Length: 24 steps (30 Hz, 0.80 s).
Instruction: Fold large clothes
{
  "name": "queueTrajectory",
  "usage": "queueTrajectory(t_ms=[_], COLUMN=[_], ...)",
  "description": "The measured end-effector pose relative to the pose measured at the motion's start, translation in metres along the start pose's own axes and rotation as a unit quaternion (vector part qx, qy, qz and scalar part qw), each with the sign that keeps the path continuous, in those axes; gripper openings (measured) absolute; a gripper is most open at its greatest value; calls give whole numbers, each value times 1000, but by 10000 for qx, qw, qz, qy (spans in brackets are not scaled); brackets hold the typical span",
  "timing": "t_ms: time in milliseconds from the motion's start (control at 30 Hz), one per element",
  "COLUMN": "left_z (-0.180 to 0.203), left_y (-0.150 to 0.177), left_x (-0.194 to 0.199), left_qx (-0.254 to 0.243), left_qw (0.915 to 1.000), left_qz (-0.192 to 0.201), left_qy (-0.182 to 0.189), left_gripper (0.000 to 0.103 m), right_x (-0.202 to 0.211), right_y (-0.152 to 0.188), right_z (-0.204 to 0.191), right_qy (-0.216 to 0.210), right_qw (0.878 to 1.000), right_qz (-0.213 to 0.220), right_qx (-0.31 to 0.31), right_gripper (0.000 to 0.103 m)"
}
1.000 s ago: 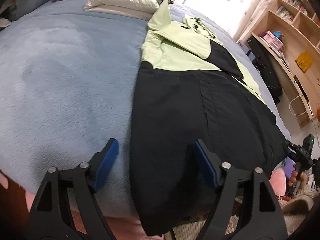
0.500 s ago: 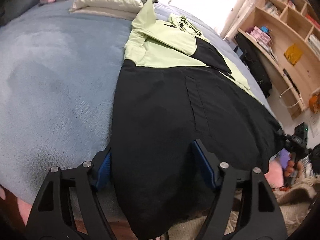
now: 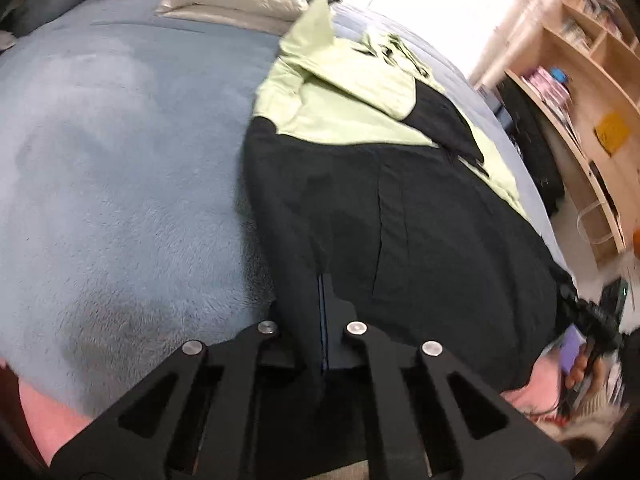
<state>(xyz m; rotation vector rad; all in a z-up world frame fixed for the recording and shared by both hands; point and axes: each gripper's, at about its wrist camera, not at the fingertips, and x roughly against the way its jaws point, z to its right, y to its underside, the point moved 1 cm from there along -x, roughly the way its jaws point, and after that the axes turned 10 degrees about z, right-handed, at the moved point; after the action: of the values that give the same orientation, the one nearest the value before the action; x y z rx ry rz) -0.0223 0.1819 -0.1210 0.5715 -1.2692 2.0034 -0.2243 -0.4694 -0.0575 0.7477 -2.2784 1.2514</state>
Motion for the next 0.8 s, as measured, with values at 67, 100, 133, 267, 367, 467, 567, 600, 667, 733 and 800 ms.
queueTrajectory(t_ms=[67, 100, 133, 267, 367, 467, 567, 600, 667, 733, 800], left_z=[10, 14, 17, 38, 54, 59, 52, 48, 42, 35, 28], left_y=[-2, -3, -4, -10, -10, -8, -4, -2, 3, 4, 2], left_x=[10, 14, 19, 46, 70, 96, 124, 130, 140, 143, 140], left_qx=[-126, -152, -132, -239, -451, -444, -145, -60, 174, 412, 684], left_qw=[9997, 9995, 9996, 9995, 9987, 9986, 9994, 9994, 9991, 9981, 9961], left_qz=[106, 119, 116, 181, 226, 216, 169, 156, 144, 175, 189], left_qy=[-186, -231, -226, -69, 57, 172, 283, 315, 373, 429, 521], left_gripper=[1, 1, 1, 0, 0, 0, 0, 0, 0, 0, 0], right_x=[17, 26, 34, 61, 78, 98, 121, 129, 135, 134, 128], right_y=[-6, -10, -14, -25, -29, -26, -21, -18, -17, -21, -27], right_z=[-5, -9, -9, -22, -37, -50, -49, -48, -45, -41, -36], right_qy=[-2, 37, 56, 2, 11, 11, 7, -8, -80, -163, -349], right_qw=[9999, 9996, 9994, 9987, 9978, 9968, 9967, 9971, 9979, 9988, 9992], right_qz=[129, 220, 264, 355, 306, 124, -70, -120, -102, -6, 79], right_qx=[99, 171, 205, 362, 583, 785, 806, 757, 641, 453, 194], right_gripper=[12, 12, 12, 12, 12, 12, 12, 12, 12, 12, 12])
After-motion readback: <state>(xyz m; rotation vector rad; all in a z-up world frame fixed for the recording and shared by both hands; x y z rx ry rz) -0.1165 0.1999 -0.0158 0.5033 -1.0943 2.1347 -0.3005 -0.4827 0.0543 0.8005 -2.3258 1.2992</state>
